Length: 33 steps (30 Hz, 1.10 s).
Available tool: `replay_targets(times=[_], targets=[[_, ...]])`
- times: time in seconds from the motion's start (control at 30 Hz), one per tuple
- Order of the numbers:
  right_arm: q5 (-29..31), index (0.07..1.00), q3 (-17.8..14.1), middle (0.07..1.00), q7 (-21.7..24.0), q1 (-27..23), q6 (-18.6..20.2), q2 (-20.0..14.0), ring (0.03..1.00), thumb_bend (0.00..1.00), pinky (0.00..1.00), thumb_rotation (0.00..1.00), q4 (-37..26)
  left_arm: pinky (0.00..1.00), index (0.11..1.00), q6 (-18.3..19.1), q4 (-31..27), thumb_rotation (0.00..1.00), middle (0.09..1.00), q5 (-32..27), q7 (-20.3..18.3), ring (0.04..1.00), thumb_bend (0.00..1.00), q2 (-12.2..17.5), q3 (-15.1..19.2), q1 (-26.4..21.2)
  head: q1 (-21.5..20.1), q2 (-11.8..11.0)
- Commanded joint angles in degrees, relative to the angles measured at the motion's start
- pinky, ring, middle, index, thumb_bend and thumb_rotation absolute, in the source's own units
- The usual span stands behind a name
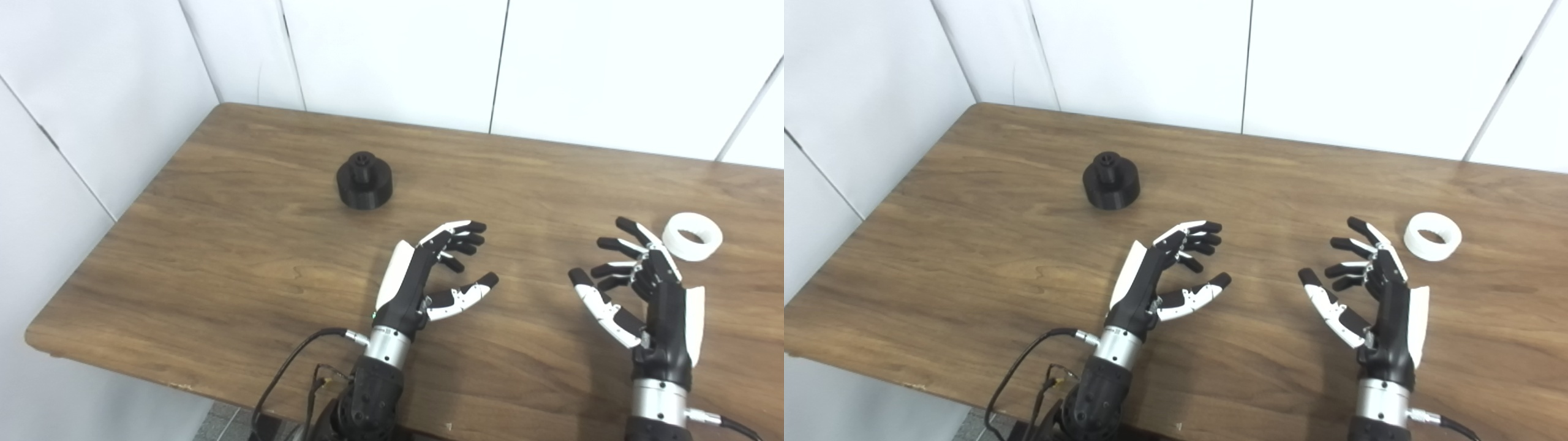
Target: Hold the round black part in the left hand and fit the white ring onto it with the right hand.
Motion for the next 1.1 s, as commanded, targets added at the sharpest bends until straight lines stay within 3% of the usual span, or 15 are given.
replay_targets(times=[0.0, 0.5, 0.73, 0.9, 1.07], targets=[[-0.7, 0.771, -1.0, 0.661, 0.2, 2.9, -1.6, -2.0, 0.485, 0.63, 0.37, 0.21, 1.7, 0.56, 0.729, -1.2, 0.2, 0.16, 0.714, 0.3, 1.0, 0.686, 0.55, -0.5, -0.2, -0.5, 0.0, 0.0], [-0.4, 0.769, -1.1, 0.66, 0.4, 3.0, -1.6, -1.7, 0.483, 0.63, 0.37, 0.2, 1.7, 0.56, 0.723, -1.2, -0.7, 0.22, 0.759, 2.2, 1.9, 0.694, 0.55, 1.1, 1.4, -1.9, 0.2, 0.1], [-0.1, 0.764, -1.3, 0.655, 0.4, 2.7, -2.6, -1.7, 0.472, 0.64, 0.36, 0.18, 2.6, 0.62, 0.729, -1.7, -1.2, 0.21, 0.786, 4.3, 2.6, 0.732, 0.55, 3.4, 3.4, -4.0, 0.2, 0.1], [-0.1, 0.762, -1.4, 0.658, 0.7, 2.7, -2.3, -1.5, 0.475, 0.64, 0.37, 0.18, 2.5, 0.68, 0.732, 0.7, -2.9, 0.22, 0.808, 5.6, 2.3, 0.775, 0.57, 5.5, 5.3, -5.5, 0.3, 0.0], [0.0, 0.764, -1.3, 0.659, 1.0, 2.8, -1.7, -1.2, 0.477, 0.64, 0.37, 0.19, 2.1, 0.65, 0.743, 3.9, -5.6, 0.24, 0.806, 6.4, 0.8, 0.769, 0.58, 7.6, 6.5, -6.4, 0.0, 0.1]])
